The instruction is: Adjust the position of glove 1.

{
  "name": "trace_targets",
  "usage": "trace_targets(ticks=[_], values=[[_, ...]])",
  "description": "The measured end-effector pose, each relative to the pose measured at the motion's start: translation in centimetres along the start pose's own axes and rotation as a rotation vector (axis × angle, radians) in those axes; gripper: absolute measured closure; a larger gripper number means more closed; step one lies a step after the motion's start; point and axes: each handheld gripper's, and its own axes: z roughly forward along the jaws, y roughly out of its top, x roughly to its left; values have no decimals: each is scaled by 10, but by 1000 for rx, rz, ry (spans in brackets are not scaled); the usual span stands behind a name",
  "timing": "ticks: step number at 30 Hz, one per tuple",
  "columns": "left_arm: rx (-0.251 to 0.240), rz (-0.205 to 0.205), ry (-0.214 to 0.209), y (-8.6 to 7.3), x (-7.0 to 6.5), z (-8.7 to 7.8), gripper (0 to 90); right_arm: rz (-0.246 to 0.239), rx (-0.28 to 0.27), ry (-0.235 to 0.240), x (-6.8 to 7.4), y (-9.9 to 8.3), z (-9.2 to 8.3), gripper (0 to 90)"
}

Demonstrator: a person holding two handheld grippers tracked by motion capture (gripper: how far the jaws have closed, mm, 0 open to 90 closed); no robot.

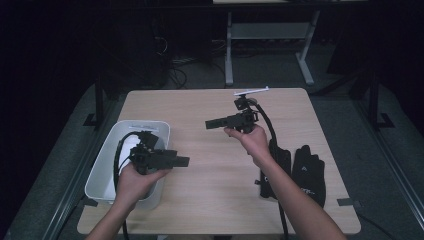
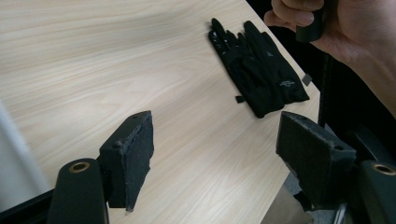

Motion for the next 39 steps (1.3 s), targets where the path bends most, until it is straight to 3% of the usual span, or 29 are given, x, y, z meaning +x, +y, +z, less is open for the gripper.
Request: trace_targets(ticks=[25, 35, 36, 39], values=[[35, 75, -95, 9, -44, 71, 258, 39, -30, -113, -31, -43, -78, 388], [53, 96, -113, 10, -56, 99, 240, 60, -66, -129, -41, -61, -108, 381], [57, 97, -119, 10, -59, 105, 237, 53, -68, -156, -43, -65, -116, 376], [60, 104, -126, 10, -61, 111, 233, 54, -77, -168, -46, -67, -123, 376]])
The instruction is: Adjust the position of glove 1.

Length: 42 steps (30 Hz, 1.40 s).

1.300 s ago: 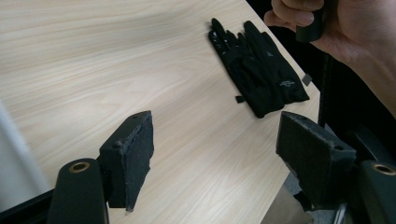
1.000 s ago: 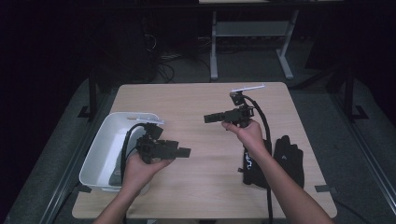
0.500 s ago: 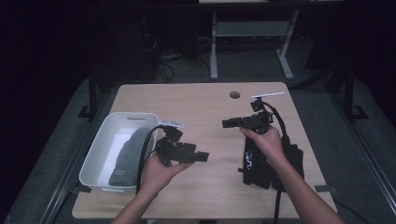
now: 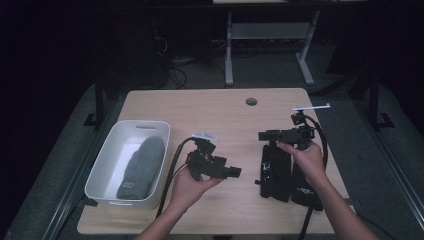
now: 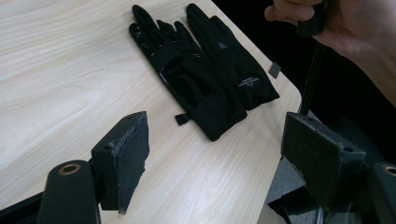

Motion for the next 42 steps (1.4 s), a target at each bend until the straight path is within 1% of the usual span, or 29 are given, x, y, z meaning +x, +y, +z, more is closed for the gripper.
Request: trace_targets(ticks=[1, 2, 3, 5, 6, 8, 9, 10, 11, 12, 13, 14, 16, 18, 19, 20, 21, 22, 24, 25, 26, 29, 30, 32, 34, 37, 42], values=[[3, 5, -1, 0, -1, 4, 233, 7, -13, -12, -4, -3, -8, 375], [3, 5, -1, 0, -1, 4, 231, 7, -13, -12, -4, -3, -8, 375], [1, 6, -4, 0, -2, 7, 228, 7, -19, -35, -10, -7, -15, 373], [2, -1, -15, -1, -2, 11, 224, 12, -17, -41, -12, -8, -17, 372], [-1, -1, -20, -1, -3, 15, 221, 15, -19, -54, -17, -13, -23, 373], [-1, -2, -24, -1, -4, 18, 222, 19, -19, -61, -20, -15, -25, 373], [2, -1, -26, -1, -6, 22, 222, 24, -17, -73, -24, -20, -30, 373], [2, -1, -26, -1, -6, 22, 222, 24, -17, -73, -24, -20, -30, 373], [5, 7, -32, -2, -7, 27, 223, 23, -11, -84, -27, -24, -33, 372], [5, 7, -32, -2, -7, 27, 223, 23, -10, -90, -29, -27, -36, 372], [1, 5, -32, -2, -9, 32, 223, 19, -8, -98, -30, -28, -38, 372], [1, 5, -32, -2, -9, 32, 223, 13, -4, -108, -31, -31, -40, 372], [9, 7, -37, -3, -9, 39, 223, 6, 4, -126, -34, -35, -44, 370], [14, 7, -42, -4, -9, 42, 223, 0, 8, -146, -36, -39, -48, 364], [19, 17, -40, -5, -9, 45, 223, -3, 10, -157, -38, -42, -51, 362], [21, 14, -40, -6, -9, 47, 223, -3, 14, -169, -39, -46, -53, 362], [21, 14, -40, -6, -9, 47, 223, -3, 14, -169, -39, -46, -53, 362], [24, 14, -45, -6, -9, 49, 223, 0, 17, -171, -43, -50, -55, 361], [19, 18, -40, -9, -10, 54, 223, 9, 27, -189, -48, -57, -59, 362], [24, 19, -40, -10, -10, 57, 223, 13, 29, -193, -51, -60, -60, 362], [24, 19, -40, -10, -10, 57, 223, 13, 29, -193, -51, -60, -60, 362], [24, 26, -40, -13, -9, 62, 222, -3, 52, -228, -54, -69, -64, 365], [24, 23, -40, -15, -9, 65, 222, -20, 67, -247, -56, -74, -66, 365], [24, 23, -29, -16, -9, 69, 222, -36, 80, -277, -57, -79, -69, 364], [23, 21, -30, -17, -8, 70, 222, -41, 83, -285, -58, -81, -70, 363], [17, -1, -33, -20, -6, 75, 223, -82, 117, -335, -61, -91, -73, 358], [28, -7, -30, -23, -5, 78, 223, -114, 168, -388, -65, -102, -74, 345]])
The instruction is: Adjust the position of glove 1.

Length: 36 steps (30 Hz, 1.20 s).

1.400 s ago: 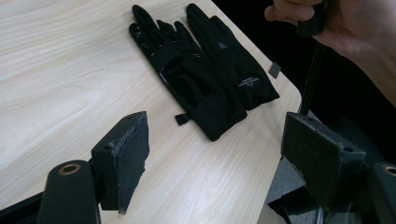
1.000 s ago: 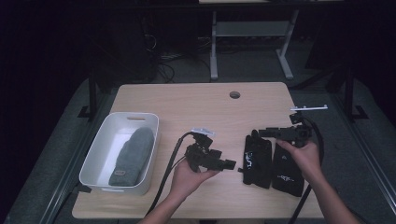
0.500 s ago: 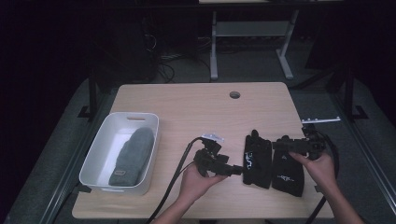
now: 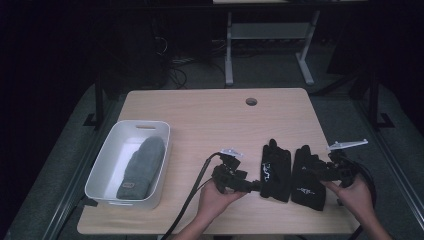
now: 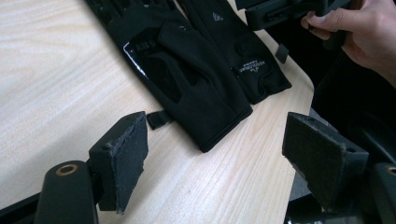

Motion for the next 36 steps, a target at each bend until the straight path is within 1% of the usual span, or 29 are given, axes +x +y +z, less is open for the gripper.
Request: trace_targets(ticks=[1, 2, 3, 5, 6, 7, 8, 9, 10, 11, 13, 14, 15, 16, 18, 19, 23, 24, 26, 27, 28, 33, 36], values=[[1, 6, 5, -1, 0, 0, 222, -9, 14, -17, 0, -2, 1, 342], [1, 6, 5, -1, 0, 0, 222, -9, 14, -17, 0, -2, 1, 342], [0, 1, 4, -2, 1, 0, 223, -43, 20, -49, -1, -6, 2, 337], [4, 3, 6, -2, 1, 0, 222, -59, 29, -70, -1, -10, 4, 335], [3, -2, 6, -3, 2, 0, 222, -69, 36, -89, 0, -11, 4, 335], [4, -3, 6, -3, 3, 0, 222, -88, 35, -106, 0, -13, 6, 336], [5, -2, 9, -3, 3, 0, 222, -94, 41, -115, 1, -14, 7, 336], [5, -2, 9, -3, 3, 0, 222, -94, 41, -115, 1, -14, 7, 336], [5, -2, 10, -3, 3, 0, 222, -108, 53, -131, 3, -15, 9, 337], [4, -6, 7, -3, 2, 0, 222, -152, 71, -155, 5, -16, 13, 340], [5, -3, 9, -3, 3, -1, 222, -179, 86, -174, 7, -18, 17, 356], [5, -3, 10, -3, 3, -1, 222, -196, 82, -176, 8, -18, 17, 379], [5, -2, 11, -3, 3, -1, 222, -183, 89, -173, 9, -18, 17, 393], [5, -2, 11, -3, 3, -1, 223, -183, 89, -173, 9, -18, 17, 393], [8, 1, 11, -4, 3, -2, 222, -173, 88, -170, 9, -19, 18, 429], [7, 0, 9, -5, 3, -3, 223, -179, 81, -160, 10, -20, 17, 490], [0, -5, 7, -6, 4, -6, 224, -173, 80, -134, 12, -21, 17, 641], [0, -5, 7, -6, 4, -6, 225, -173, 80, -134, 12, -21, 17, 641], [4, -7, 12, -8, 5, -7, 226, -177, 85, -122, 13, -20, 17, 700], [1, -8, 10, -8, 5, -7, 226, -162, 98, -116, 14, -19, 17, 717], [0, -9, 13, -9, 6, -8, 226, -166, 107, -114, 14, -17, 17, 738], [-6, -10, 13, -8, 8, -12, 226, -153, 101, -114, 14, -17, 15, 757], [-11, -5, 13, -8, 7, -15, 226, -132, 88, -106, 13, -18, 8, 760]])
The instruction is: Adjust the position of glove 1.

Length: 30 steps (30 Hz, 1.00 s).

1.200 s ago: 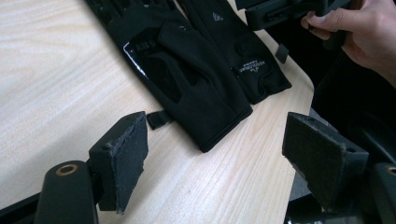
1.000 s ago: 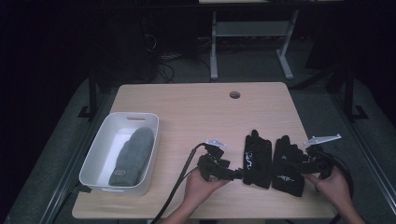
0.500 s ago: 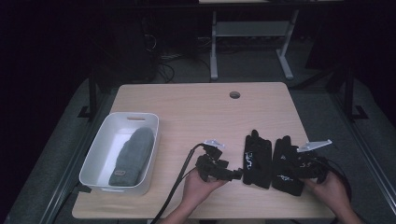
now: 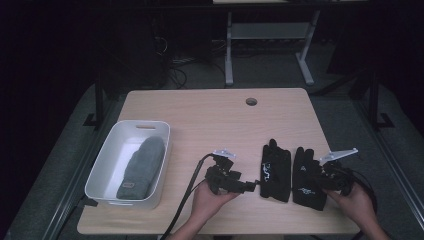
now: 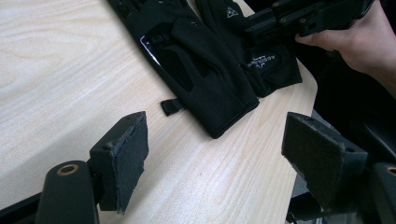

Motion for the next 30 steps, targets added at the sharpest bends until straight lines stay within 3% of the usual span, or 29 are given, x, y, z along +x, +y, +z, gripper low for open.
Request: trace_targets(ticks=[7, 13, 17, 23, 30], values=[[-5, 0, 1, 0, -1, -3, 229, 16, -35, 13, 1, 4, -16, 760], [-11, 1, 6, 0, 0, -6, 229, -34, -77, 22, 11, 20, -35, 759], [-14, -4, 8, 1, 1, -8, 229, -16, -108, 62, 15, 31, -41, 758], [-10, -1, 19, 0, 1, -10, 229, -13, -126, 89, 22, 47, -37, 754], [-9, -1, 22, 0, 2, -13, 229, -1, -118, 110, 37, 70, -13, 749]])
